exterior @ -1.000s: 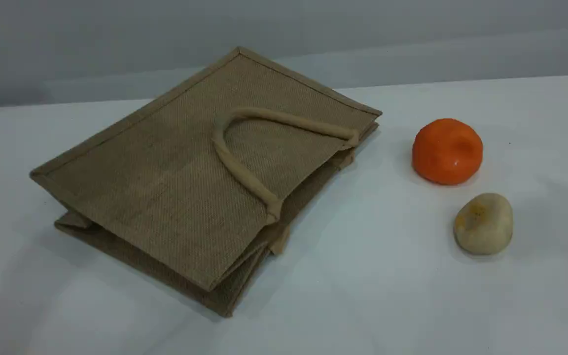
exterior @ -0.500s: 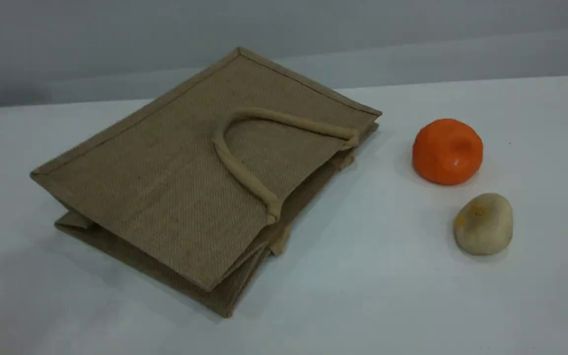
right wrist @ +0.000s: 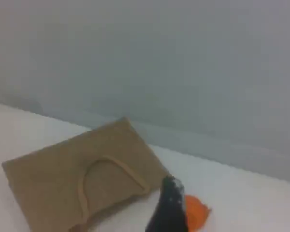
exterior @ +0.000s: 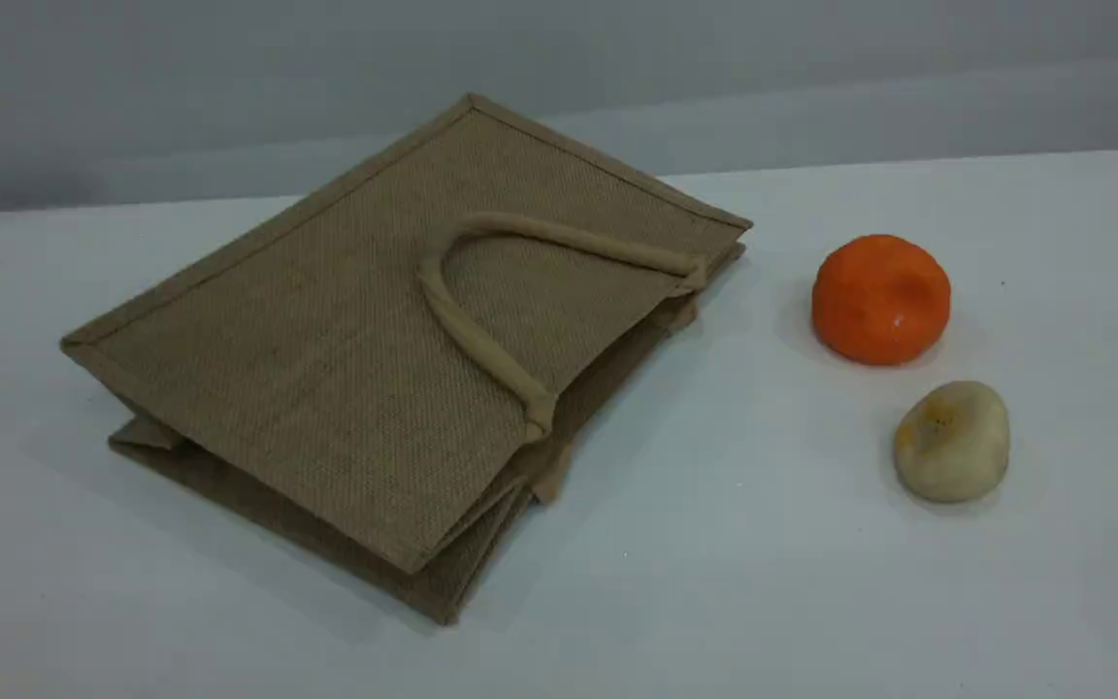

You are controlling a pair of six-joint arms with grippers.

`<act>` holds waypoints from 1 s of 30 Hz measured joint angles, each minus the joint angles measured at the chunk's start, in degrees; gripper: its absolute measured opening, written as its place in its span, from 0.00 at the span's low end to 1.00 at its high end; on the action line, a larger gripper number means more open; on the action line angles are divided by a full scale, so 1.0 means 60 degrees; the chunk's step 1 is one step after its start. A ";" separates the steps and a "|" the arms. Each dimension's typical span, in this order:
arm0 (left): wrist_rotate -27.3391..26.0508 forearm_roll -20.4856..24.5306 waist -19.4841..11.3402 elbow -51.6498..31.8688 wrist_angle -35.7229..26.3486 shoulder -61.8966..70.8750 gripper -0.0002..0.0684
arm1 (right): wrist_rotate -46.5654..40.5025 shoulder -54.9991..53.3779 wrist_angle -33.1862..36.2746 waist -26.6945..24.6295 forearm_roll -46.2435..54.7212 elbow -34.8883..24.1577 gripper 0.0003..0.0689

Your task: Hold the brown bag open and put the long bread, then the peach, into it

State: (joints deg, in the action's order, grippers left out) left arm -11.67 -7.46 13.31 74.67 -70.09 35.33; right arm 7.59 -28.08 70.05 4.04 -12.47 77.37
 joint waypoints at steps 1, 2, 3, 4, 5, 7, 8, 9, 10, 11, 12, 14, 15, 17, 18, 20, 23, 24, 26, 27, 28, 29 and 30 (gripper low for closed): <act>0.0000 0.0000 0.0000 -0.0352 0.0011 -0.0421 0.86 | 0.0000 0.0308 0.0000 0.0000 0.0000 -0.0287 0.80; 0.0000 0.0000 0.0000 -0.0759 0.0000 -0.0924 0.86 | 0.0000 0.0610 0.0000 0.0000 0.0000 -0.0530 0.80; 0.0000 0.0000 0.0000 -0.1149 0.0008 -0.1417 0.86 | 0.0000 0.0855 0.0000 0.0000 -0.0030 -0.0809 0.80; 0.0000 0.0000 0.0000 -0.1523 0.0008 -0.1820 0.86 | 0.0000 0.1144 -0.0009 0.0000 -0.0107 -0.1085 0.80; 0.0000 0.0000 0.0000 -0.1824 0.0008 -0.2284 0.86 | 0.0009 0.1430 -0.0009 0.0000 -0.0200 -0.1359 0.80; 0.0000 0.0008 0.0000 -0.2496 0.0008 -0.3139 0.86 | 0.0020 0.1939 -0.0009 0.0000 -0.0323 -0.1858 0.80; 0.0000 0.0008 0.0000 -0.2808 0.0008 -0.3457 0.86 | 0.0020 0.2213 -0.0009 0.0000 -0.0279 -0.2137 0.80; 0.0000 0.0008 0.0000 -0.3065 0.0008 -0.3799 0.86 | 0.0020 0.2484 -0.0009 0.0000 -0.0251 -0.2372 0.80; 0.0000 0.0008 0.0000 -0.3364 0.0008 -0.4092 0.86 | 0.0020 0.2707 -0.0009 0.0000 -0.0251 -0.2650 0.80; 0.0009 0.0008 0.0000 -0.3660 0.0008 -0.4299 0.86 | 0.0020 0.2967 -0.0009 0.0000 -0.0261 -0.2939 0.80; 0.0009 -0.0001 0.0000 -0.3905 0.0008 -0.4496 0.86 | 0.0020 0.3223 -0.0009 0.0000 -0.0250 -0.3232 0.80; 0.0049 -0.0008 0.0000 -0.4470 0.0008 -0.4633 0.86 | 0.0091 0.3668 -0.0016 0.0000 -0.0250 -0.3797 0.80; 0.0088 -0.0008 0.0000 -0.4750 0.0018 -0.4633 0.86 | 0.0142 0.3899 -0.0016 0.0000 -0.0199 -0.4120 0.80; 0.0088 -0.0008 0.0000 -0.5249 0.0040 -0.4624 0.86 | 0.0380 0.4297 -0.0056 0.0000 -0.0128 -0.4738 0.80; 0.0088 -0.0019 0.0000 -0.5508 0.0039 -0.4624 0.86 | 0.0518 0.4481 -0.0192 0.0000 -0.0118 -0.5085 0.80; 0.0106 -0.0019 0.0000 -0.5966 0.0051 -0.4624 0.86 | 0.0816 0.4698 -0.0596 0.0000 -0.0118 -0.5708 0.80; 0.0115 -0.0020 0.0000 -0.6574 0.0041 -0.4624 0.86 | 0.1001 0.4680 -0.1125 0.0000 -0.0118 -0.6648 0.80; 0.0115 -0.0020 0.0000 -0.6753 0.0052 -0.4624 0.86 | 0.1003 0.4680 -0.1282 0.0000 -0.0118 -0.6941 0.80; 0.0115 -0.0022 0.0000 -0.7046 0.0100 -0.4624 0.86 | 0.1003 0.4676 -0.1409 0.0000 -0.0083 -0.7456 0.80; 0.0115 -0.0022 0.0000 -0.7171 0.0155 -0.4624 0.86 | 0.1003 0.4680 -0.1400 0.0000 -0.0048 -0.7630 0.80; 0.0115 -0.0032 0.0000 -0.7256 0.0227 -0.4624 0.86 | 0.1003 0.4680 -0.1400 0.0000 0.0008 -0.7803 0.80; 0.0115 -0.0032 0.0000 -0.7274 0.0264 -0.4624 0.86 | 0.1003 0.4680 -0.1383 0.0000 0.0112 -0.7941 0.80; 0.0115 -0.0032 0.0000 -0.7274 0.0329 -0.4624 0.86 | 0.1003 0.4680 -0.1378 0.0000 0.0198 -0.8034 0.80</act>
State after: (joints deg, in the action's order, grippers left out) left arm -10.98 -7.65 13.31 31.02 -68.11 7.58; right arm 13.60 0.00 61.78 4.04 -11.28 29.17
